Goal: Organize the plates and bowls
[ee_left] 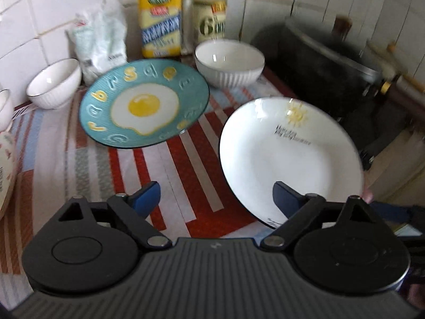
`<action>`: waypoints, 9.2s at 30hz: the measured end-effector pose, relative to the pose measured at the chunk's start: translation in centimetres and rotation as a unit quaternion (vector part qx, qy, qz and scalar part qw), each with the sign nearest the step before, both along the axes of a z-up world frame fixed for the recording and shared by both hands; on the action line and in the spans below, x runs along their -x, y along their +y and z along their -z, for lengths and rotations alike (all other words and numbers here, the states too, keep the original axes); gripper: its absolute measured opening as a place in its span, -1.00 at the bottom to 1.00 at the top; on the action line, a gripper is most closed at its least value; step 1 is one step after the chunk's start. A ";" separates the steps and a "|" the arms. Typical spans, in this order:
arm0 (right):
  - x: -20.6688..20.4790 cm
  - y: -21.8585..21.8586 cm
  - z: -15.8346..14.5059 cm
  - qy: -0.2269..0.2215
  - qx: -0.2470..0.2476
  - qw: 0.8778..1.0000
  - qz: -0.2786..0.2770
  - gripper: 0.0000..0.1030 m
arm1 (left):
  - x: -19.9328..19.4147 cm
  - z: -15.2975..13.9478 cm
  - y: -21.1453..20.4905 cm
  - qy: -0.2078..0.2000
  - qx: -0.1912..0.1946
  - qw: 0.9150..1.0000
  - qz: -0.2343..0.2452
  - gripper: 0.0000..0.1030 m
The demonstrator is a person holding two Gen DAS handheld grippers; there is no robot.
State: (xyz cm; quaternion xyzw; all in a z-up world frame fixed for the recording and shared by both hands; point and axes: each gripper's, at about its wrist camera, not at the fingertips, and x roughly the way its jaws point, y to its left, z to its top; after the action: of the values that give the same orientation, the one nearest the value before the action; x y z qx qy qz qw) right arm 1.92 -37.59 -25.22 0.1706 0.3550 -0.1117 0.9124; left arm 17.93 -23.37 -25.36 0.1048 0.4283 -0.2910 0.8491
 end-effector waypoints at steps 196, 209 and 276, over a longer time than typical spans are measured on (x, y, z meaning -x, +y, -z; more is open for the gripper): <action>-29.9 29.1 4.8 0.095 -0.095 0.971 -0.199 0.23 | -18.6 6.1 39.1 0.101 -0.003 0.978 -0.184 -0.44; -30.8 29.2 6.2 0.121 -0.111 0.971 -0.172 -0.73 | -19.2 6.4 40.1 0.104 0.030 0.976 -0.189 -0.48; -6.0 13.9 5.8 0.062 -0.275 0.959 -0.009 -0.74 | -7.0 2.0 23.7 0.105 0.000 0.994 -0.006 -0.53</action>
State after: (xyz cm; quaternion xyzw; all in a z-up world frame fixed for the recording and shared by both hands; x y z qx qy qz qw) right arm 7.97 -23.64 -31.04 0.4046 0.4297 -0.0123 0.8072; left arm 24.93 0.30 -27.32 0.0707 0.5155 -0.2951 0.8014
